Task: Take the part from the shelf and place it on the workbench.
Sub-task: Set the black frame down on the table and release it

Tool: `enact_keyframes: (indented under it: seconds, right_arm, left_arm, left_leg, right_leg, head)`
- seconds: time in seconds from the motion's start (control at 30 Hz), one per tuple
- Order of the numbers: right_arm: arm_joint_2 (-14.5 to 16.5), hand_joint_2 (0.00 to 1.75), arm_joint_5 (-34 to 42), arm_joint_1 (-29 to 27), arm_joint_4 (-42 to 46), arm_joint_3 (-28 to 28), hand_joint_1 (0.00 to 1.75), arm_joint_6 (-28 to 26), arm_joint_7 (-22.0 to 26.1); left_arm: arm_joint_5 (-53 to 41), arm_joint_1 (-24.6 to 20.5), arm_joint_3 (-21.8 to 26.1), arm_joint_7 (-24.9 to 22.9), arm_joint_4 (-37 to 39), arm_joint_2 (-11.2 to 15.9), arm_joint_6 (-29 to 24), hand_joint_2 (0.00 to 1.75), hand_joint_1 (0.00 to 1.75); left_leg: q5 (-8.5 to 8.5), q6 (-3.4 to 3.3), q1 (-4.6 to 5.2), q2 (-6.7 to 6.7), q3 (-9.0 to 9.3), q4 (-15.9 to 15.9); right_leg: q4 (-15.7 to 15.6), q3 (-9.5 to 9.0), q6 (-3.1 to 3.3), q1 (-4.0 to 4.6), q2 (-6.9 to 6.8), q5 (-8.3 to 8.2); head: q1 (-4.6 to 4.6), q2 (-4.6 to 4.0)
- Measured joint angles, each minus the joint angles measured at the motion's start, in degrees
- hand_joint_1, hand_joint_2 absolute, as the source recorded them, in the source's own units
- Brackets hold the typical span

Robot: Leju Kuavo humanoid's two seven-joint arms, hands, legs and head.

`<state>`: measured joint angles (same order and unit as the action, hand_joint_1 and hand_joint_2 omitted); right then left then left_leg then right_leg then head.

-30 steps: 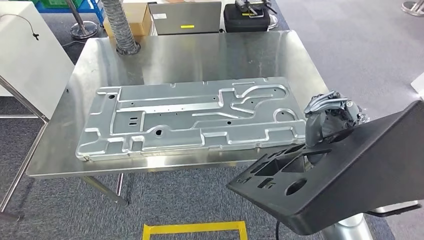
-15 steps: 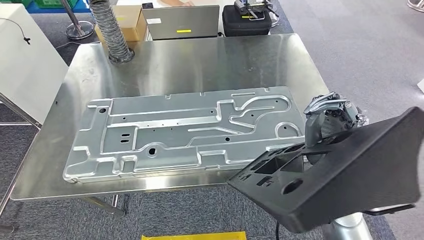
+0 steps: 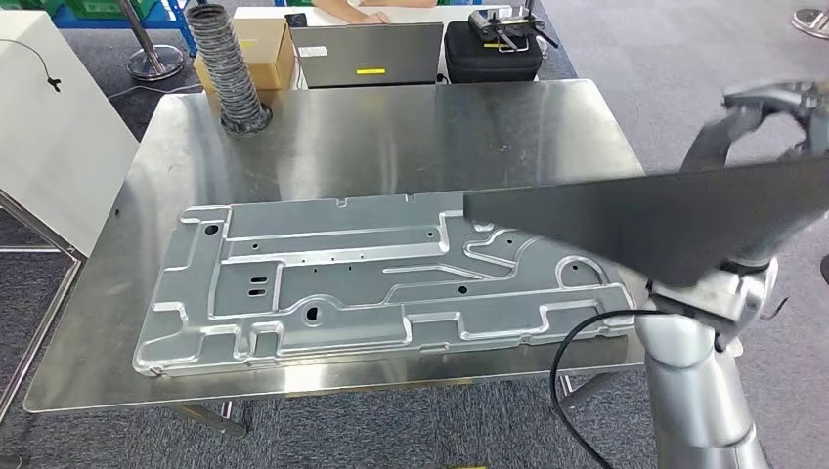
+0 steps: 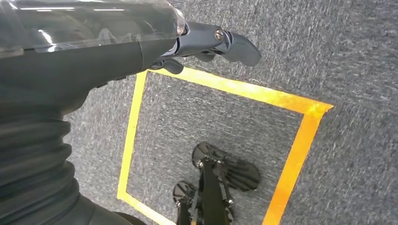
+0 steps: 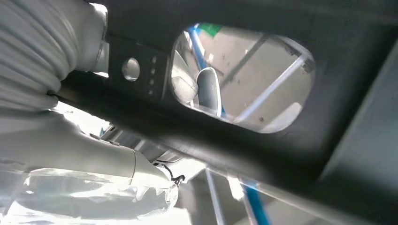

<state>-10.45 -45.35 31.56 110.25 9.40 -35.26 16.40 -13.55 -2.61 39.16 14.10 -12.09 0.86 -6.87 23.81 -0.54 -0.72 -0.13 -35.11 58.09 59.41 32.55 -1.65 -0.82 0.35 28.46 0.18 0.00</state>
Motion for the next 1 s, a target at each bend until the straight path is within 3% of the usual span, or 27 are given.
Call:
enact_keyframes:
  seconds: [0.03, 0.1, 0.13, 0.17, 0.2, 0.27, 0.33, 0.4, 0.5, 0.57, 0.63, 0.67, 0.7, 0.73, 0.8, 0.87, 1.0]
  right_arm:
    - [-0.12, 1.75, -1.88, 3.15, -1.52, 0.03, 1.75, 1.29, -2.14]
    - [-0.38, 1.75, -5.63, 9.96, -6.11, 0.26, 1.75, 4.62, -6.12]
    - [-0.56, 1.75, -7.72, 13.01, -9.06, 0.54, 1.75, 6.01, -7.64]
    - [-0.7, 1.75, -9.54, 15.62, -11.9, 0.87, 1.75, 6.79, -8.56]
    - [-0.84, 1.75, -10.86, 17.7, -14.43, 1.21, 1.75, 7.13, -9.06]
    - [-1.04, 1.75, -12.35, 20.66, -17.93, 1.72, 1.75, 7.19, -9.5]
    - [-1.18, 1.75, -14.1, 22.87, -20.59, 2.37, 1.75, 7.74, -10.31]
    - [-1.27, 1.75, -16.87, 24.77, -23.81, 3.46, 1.75, 8.99, -11.52]
    - [-1.21, 1.75, -20.31, 27.52, -31.09, 6.01, 1.75, 10.34, -12.57]
    - [-1.02, 1.75, -21.1, 28.88, -36.82, 8.15, 1.75, 9.9, -12.55]
    - [-0.51, 1.75, -21.19, 29.21, -42.38, 10.06, 1.75, 8.87, -12.41]
    - [-0.02, 1.75, -21.24, 28.96, -44.98, 10.91, 1.75, 8.31, -12.34]
    - [0.72, 1.75, -21.54, 28.58, -47.73, 11.77, 1.75, 7.71, -12.29]
    - [1.75, 1.75, -22.15, 28.2, -50.6, 12.62, 1.75, 7.11, -12.28]
    - [4.89, 1.75, -24.28, 27.69, -57.18, 14.54, 1.75, 6.27, -12.45]
    - [8.17, 1.75, -26.27, 27.53, -63.35, 16.53, 1.75, 6.04, -12.8]
    - [13.15, 0.0, -27.64, 27.15, -71.91, 18.95, 0.0, 5.9, -13.71]
  left_arm:
    - [-0.33, -0.09, 0.02, 0.1, 0.0, -0.02, 0.22, 1.75, 0.0]
    - [-1.13, -0.27, 0.02, 0.49, 0.0, -0.01, 0.82, 1.75, 0.0]
    - [-1.56, -0.33, 0.03, 0.72, 0.0, -0.01, 1.15, 1.75, 0.0]
    - [-1.89, -0.37, 0.03, 0.91, 0.0, -0.01, 1.4, 1.75, 0.0]
    - [-2.13, -0.39, 0.02, 1.04, 0.0, -0.01, 1.59, 1.75, 0.0]
    - [-2.44, -0.36, 0.03, 1.14, 0.0, -0.03, 1.83, 1.75, 0.0]
    - [-2.9, -0.28, 0.02, 1.28, 0.0, -0.2, 2.07, 1.75, 0.0]
    - [-3.62, -0.24, 0.01, 1.67, 0.0, -0.31, 2.46, 1.75, 0.0]
    - [-4.97, -0.36, -0.01, 2.93, 0.0, -0.22, 3.63, 1.75, 0.0]
    - [-5.9, -0.54, -0.06, 3.84, -0.01, -0.1, 4.42, 1.75, 0.0]
    - [-6.55, -0.6, -0.11, 4.62, -0.01, -0.04, 5.13, 1.75, 0.0]
    - [-6.7, -0.61, -0.13, 4.95, -0.01, -0.05, 5.44, 1.75, 0.0]
    - [-6.76, -0.65, -0.14, 5.23, 0.0, -0.08, 5.65, 1.75, 0.0]
    - [-6.71, -0.7, -0.14, 5.49, 0.0, -0.12, 5.78, 1.75, 0.0]
    - [-6.36, -0.87, -0.07, 5.87, -0.01, -0.22, 5.98, 1.75, 0.0]
    - [-5.98, -1.15, 0.05, 6.17, -0.01, -0.33, 6.15, 1.75, 0.0]
    - [-5.81, -1.41, 0.5, 6.46, -0.02, -0.49, 6.57, 1.75, 0.0]
  left_leg:
    - [-0.05, -0.28, 0.0, 0.08, 0.07, -0.14]
    - [0.08, -0.66, 0.17, 0.18, 0.06, -0.09]
    - [0.15, -0.8, 0.27, 0.19, 0.08, -0.03]
    - [0.22, -0.91, 0.35, 0.15, 0.13, 0.03]
    - [0.3, -0.99, 0.43, 0.04, 0.23, 0.1]
    - [0.53, -1.02, 0.56, -0.34, 0.58, 0.18]
    - [0.64, -0.75, 0.72, -0.66, 0.53, 0.26]
    - [0.59, -0.24, 0.72, -0.71, 0.17, 0.21]
    - [1.17, 0.66, 0.68, -0.58, -0.08, 0.82]
    - [3.73, 1.26, 0.53, -0.44, -2.31, 5.63]
    - [6.77, 1.75, 0.28, -0.33, -6.26, 13.38]
    - [7.2, 1.94, 0.14, -0.3, -7.69, 15.82]
    - [6.52, 2.1, -0.01, -0.27, -8.15, 16.19]
    - [4.77, 2.23, -0.19, -0.22, -7.36, 14.08]
    - [0.73, 2.42, -0.43, -0.07, -3.59, 6.07]
    - [-0.7, 2.05, -0.36, -0.03, -1.08, 0.91]
    - [-0.5, 0.59, -0.39, -0.27, -0.82, 0.21]
  right_leg:
    - [2.47, 1.21, -0.22, -0.08, -0.03, 1.39]
    - [10.57, 5.27, -0.45, -0.07, -0.14, 4.83]
    - [14.13, 7.23, -0.49, -0.07, -0.14, 5.8]
    - [15.99, 8.4, -0.45, -0.06, -0.15, 5.73]
    - [15.22, 8.34, -0.3, -0.03, -0.15, 4.4]
    - [7.63, 5.33, 0.41, 0.19, -0.16, -0.31]
    - [0.79, 2.55, 1.2, 0.6, -0.24, -3.11]
    - [-0.85, 2.11, 1.55, 0.94, -0.22, -3.19]
    - [-1.79, 1.78, 2.04, 0.54, -0.17, -3.52]
    - [-2.26, 1.36, 2.37, 0.26, -0.36, -3.68]
    - [-2.29, 1.24, 2.53, 0.27, -0.44, -3.62]
    - [-2.28, 1.2, 2.55, 0.26, -0.44, -3.57]
    - [-2.25, 1.15, 2.51, 0.22, -0.4, -3.51]
    - [-2.19, 1.04, 2.44, 0.16, -0.3, -3.39]
    - [-1.9, 0.86, 2.06, 0.12, 0.06, -2.99]
    - [-1.5, 0.96, 1.56, 0.26, 0.45, -2.68]
    - [-0.86, 1.19, 0.52, 0.31, 0.31, -1.87]
  head:
    - [0.08, 0.0]
    - [0.3, 0.0]
    - [0.3, 0.0]
    - [0.33, 0.0]
    - [0.35, 0.0]
    - [0.38, 0.0]
    - [0.32, 0.0]
    - [0.28, 0.0]
    - [0.26, 0.0]
    - [0.14, 0.0]
    - [0.06, 0.0]
    - [0.07, 0.0]
    - [0.07, 0.0]
    - [0.07, 0.0]
    - [0.03, 0.0]
    - [-0.05, 0.0]
    - [-0.06, 0.01]
